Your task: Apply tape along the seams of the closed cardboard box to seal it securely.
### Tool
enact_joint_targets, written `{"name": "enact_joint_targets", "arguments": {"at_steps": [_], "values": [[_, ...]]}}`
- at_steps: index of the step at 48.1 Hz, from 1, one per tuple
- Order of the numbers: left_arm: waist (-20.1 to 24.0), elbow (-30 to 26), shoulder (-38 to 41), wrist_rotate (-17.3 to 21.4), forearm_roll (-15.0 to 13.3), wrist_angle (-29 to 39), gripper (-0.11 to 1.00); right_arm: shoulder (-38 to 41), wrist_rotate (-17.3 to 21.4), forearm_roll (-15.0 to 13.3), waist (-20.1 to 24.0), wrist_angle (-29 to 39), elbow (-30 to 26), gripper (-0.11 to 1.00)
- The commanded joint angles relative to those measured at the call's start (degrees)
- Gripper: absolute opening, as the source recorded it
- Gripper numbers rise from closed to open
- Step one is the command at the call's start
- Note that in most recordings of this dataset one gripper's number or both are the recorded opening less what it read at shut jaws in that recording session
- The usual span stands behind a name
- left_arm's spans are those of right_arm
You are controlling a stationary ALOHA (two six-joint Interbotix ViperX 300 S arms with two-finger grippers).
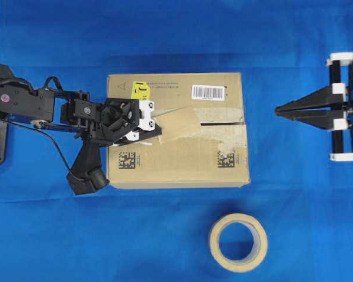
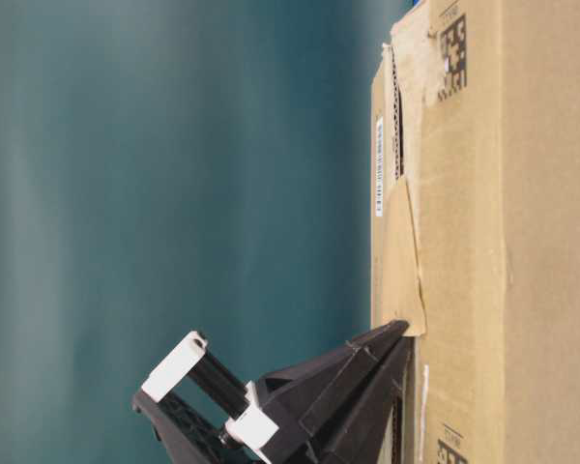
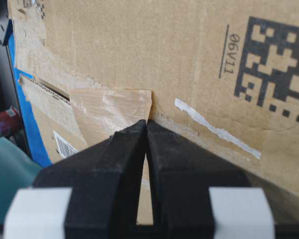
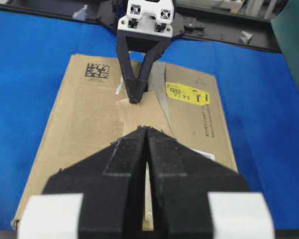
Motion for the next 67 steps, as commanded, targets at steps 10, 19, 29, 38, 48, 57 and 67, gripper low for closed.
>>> {"name": "enact_joint_targets", "arguments": {"at_steps": [10, 19, 29, 38, 48, 57, 67], "values": [[0.1, -0.5, -0.4, -0.1, -0.1, -0.1, 0.02, 8.2, 0.8, 2.3, -0.1, -5.9, -4.7, 0.50], [0.1, -0.5, -0.4, -0.2, -0.1, -0.2, 0.02, 14.8, 0.8, 4.3, -0.2, -9.8, -7.7, 0.54], [0.2, -0.5, -0.4, -0.2, -0.1, -0.1, 0.02, 23.6, 0.8, 5.3, -0.9, -12.0, -13.0, 0.55], [0.1, -0.4, -0.4, -0.3, -0.1, -0.1, 0.02, 30.7, 0.6, 5.3, -0.9, -10.9, -19.3, 0.55], [0.2, -0.4, -0.4, -0.3, -0.1, 0.5, 0.02, 34.6, 0.5, 5.3, -0.9, -7.3, -22.6, 0.55], [0.2, -0.4, -0.4, -0.2, -0.1, 0.8, 0.02, 36.5, 0.7, 5.4, -0.9, -6.9, -22.7, 0.55], [0.1, -0.4, -0.4, -0.3, -0.2, 0.8, 0.02, 39.9, 0.7, 6.1, -1.0, -6.1, -22.7, 0.55]]}}
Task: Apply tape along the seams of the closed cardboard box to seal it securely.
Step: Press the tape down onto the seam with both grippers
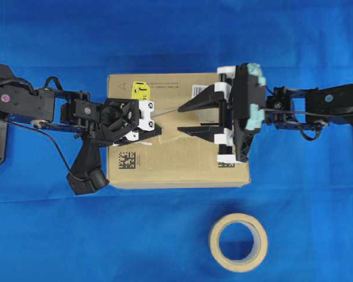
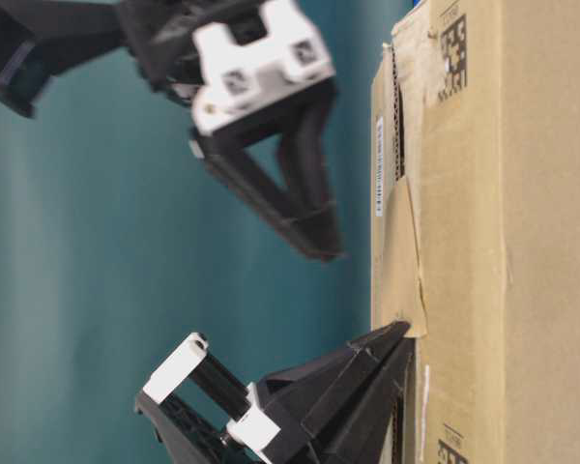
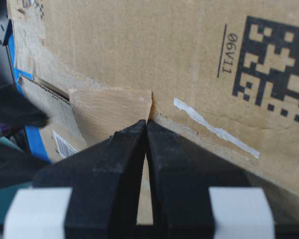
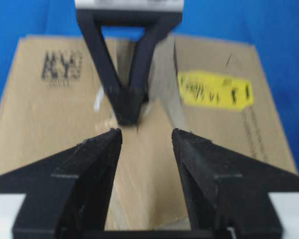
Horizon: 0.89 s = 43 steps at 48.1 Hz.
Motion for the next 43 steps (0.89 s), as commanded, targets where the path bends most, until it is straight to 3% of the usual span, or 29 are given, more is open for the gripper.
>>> {"name": "enact_joint_targets", "arguments": {"at_steps": [1, 33, 43], "values": [[0.2, -0.5, -0.4, -0.2, -0.1, -0.2, 0.02, 0.6, 0.1, 0.6, -0.2, 0.1, -1.4, 0.55], [0.1, -0.7, -0.4, -0.4, -0.1, -0.2, 0.02, 2.8, 0.1, 1.0, -1.0, 3.3, -0.4, 0.55], [0.1, -1.4, -0.2, -0.4, 0.1, 3.4, 0.02, 2.8, 0.1, 1.0, -1.0, 3.6, -0.4, 0.55]]}}
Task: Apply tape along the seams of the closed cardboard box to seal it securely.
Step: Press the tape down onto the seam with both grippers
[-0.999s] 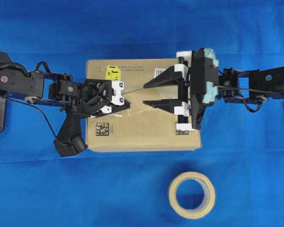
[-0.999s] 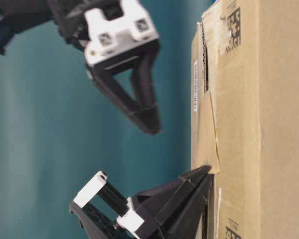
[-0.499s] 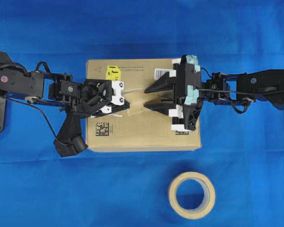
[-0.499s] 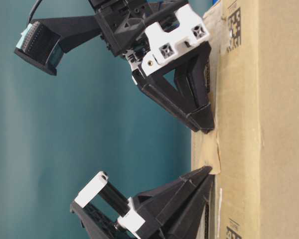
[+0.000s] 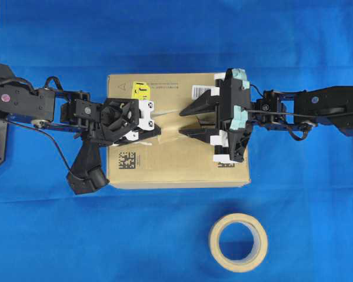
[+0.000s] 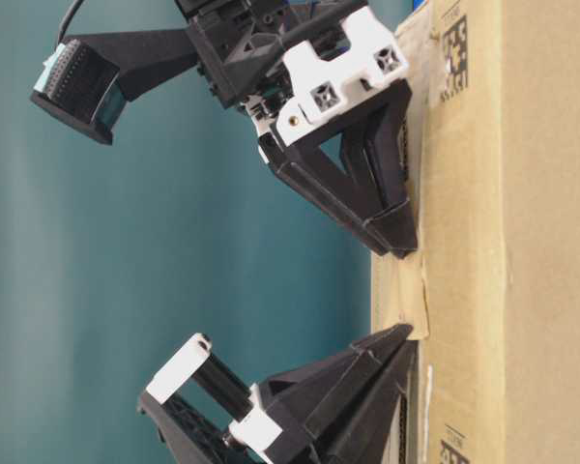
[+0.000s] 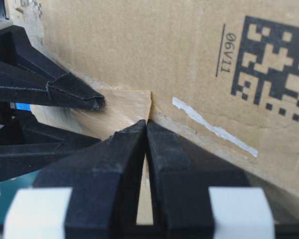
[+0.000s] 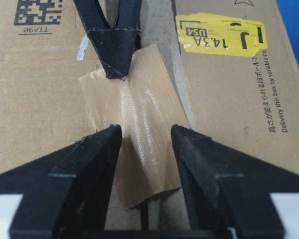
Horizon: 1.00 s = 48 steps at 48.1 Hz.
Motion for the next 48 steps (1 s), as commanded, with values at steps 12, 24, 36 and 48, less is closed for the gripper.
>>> {"name": "enact_joint_targets", "arguments": {"at_steps": [12, 24, 36, 48], "values": [[1.2, -1.8, -0.4, 1.0, 0.2, 2.3, 0.37, -0.6, 0.0, 0.4, -0.1, 0.1, -0.4, 0.55], [3.5, -1.7, -0.7, 2.6, 0.2, 2.3, 0.66, -0.6, 0.0, 1.7, -0.1, 0.1, -0.4, 0.55], [4.5, -1.4, -1.1, 4.2, 0.2, 2.5, 0.62, -0.6, 0.0, 2.4, -0.1, 0.1, -0.2, 0.55], [4.8, 0.1, -2.4, 4.0, 0.2, 2.6, 0.62, -0.7, 0.0, 2.8, -0.1, 0.1, 0.0, 0.55]]}}
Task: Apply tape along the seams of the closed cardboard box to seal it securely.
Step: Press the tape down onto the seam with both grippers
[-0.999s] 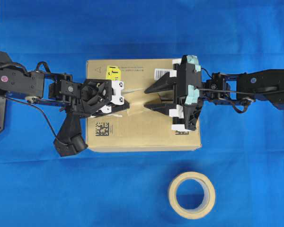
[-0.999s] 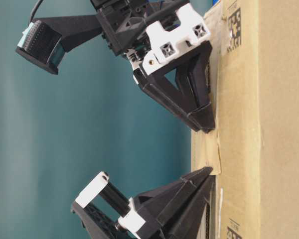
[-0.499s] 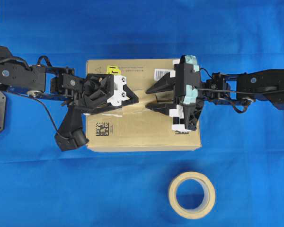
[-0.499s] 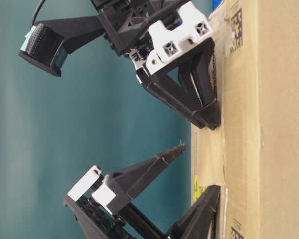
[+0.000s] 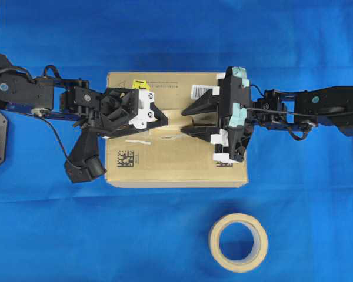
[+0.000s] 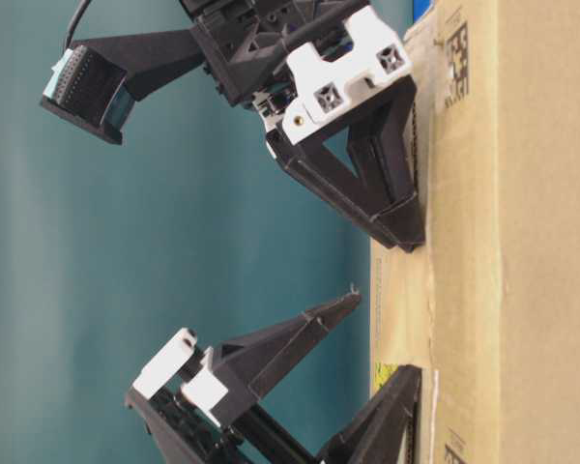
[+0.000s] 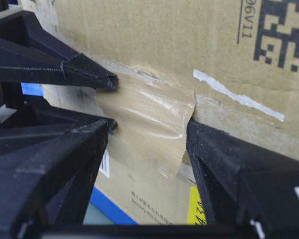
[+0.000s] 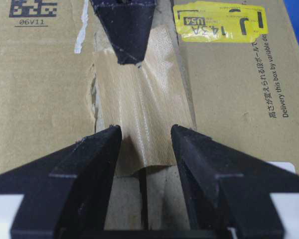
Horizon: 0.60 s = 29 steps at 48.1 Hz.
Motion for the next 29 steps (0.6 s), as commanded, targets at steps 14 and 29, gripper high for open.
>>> {"name": "enact_joint_targets", "arguments": {"at_steps": [14, 29], "values": [[1.5, 2.8, -3.1, -0.4, 0.2, 0.3, 0.62, -0.6, 0.1, 0.2, -0.1, -0.2, -0.3, 0.55], [2.1, 3.5, -4.4, -0.7, 0.2, -0.4, 0.62, -0.7, 0.1, 0.2, -0.1, 0.0, -0.3, 0.55]]}}
